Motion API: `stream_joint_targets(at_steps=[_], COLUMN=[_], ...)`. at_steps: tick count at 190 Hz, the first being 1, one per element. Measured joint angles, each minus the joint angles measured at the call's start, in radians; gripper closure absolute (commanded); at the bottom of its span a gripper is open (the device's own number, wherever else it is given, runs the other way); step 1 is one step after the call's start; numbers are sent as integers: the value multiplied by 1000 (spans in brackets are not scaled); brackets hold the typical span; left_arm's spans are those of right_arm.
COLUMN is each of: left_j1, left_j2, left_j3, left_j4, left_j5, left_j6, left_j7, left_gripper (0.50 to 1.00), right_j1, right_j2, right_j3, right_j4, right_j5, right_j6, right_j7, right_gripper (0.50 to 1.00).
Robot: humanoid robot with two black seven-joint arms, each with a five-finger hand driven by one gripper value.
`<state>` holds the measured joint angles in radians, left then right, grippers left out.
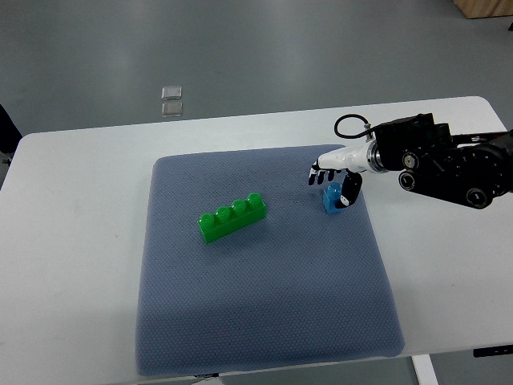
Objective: Stack blue block on green block with right hand
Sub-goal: 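Close the right hand fingers around the blue block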
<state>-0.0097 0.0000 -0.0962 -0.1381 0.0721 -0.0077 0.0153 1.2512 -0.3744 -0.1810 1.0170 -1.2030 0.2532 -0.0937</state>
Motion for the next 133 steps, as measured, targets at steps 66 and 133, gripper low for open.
stream_joint_targets(at_steps=[66,133], left_j1=[0,0], left_j2=[0,0], left_j3=[0,0], left_j4=[0,0], left_j5=[0,0], left_j6=[0,0], left_j7=[0,0], left_gripper=[500,500], right_j1=[0,0], right_j2=[-8,-12], right_j3=[0,0], right_j4=[0,2], right_j5=[1,1], right_j6=[17,19], right_j7=[6,6], right_gripper=[812,904])
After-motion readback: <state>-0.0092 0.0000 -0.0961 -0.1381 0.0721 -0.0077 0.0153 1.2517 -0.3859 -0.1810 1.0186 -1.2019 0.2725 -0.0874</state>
